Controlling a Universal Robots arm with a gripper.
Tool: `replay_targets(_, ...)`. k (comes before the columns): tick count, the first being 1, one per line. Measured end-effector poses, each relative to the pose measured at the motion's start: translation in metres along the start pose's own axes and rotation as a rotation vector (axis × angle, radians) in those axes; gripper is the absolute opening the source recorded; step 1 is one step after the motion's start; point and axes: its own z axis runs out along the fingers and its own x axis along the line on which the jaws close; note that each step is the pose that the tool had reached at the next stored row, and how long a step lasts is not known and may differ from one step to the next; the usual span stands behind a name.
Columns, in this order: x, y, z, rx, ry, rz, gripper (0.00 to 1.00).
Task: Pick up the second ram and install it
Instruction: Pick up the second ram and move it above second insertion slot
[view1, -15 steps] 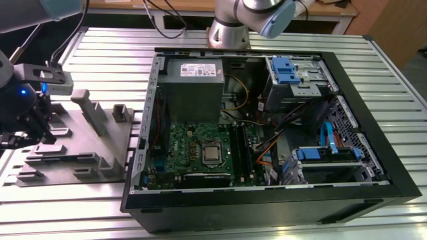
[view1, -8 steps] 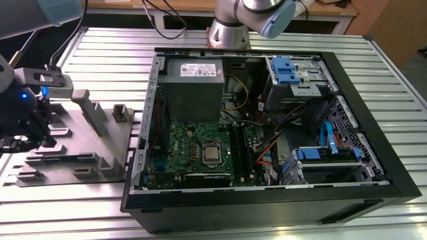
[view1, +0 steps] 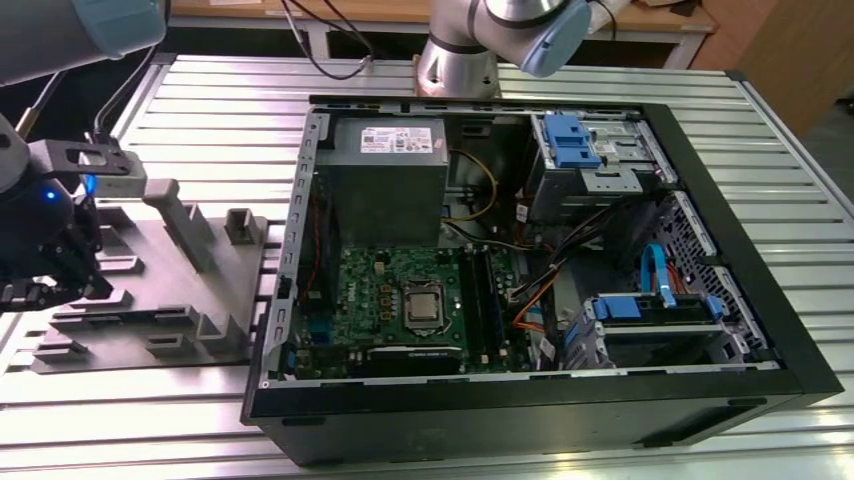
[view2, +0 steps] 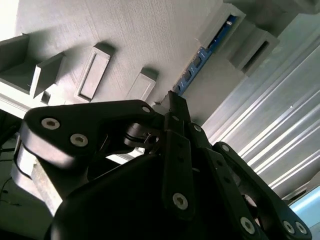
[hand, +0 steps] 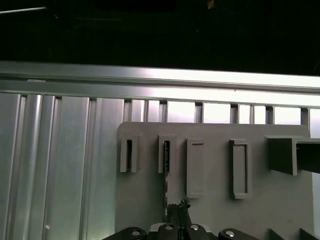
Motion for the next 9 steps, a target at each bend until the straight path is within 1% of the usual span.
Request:
replay_targets(4, 0.0038, 0.0016, 0.0021, 0.0003, 0.0003, -0.007, 0.10)
replay_targets(9, 0.0057, 0.0037, 0.0050, 0.0099, 0.0009, -0.009, 0.10)
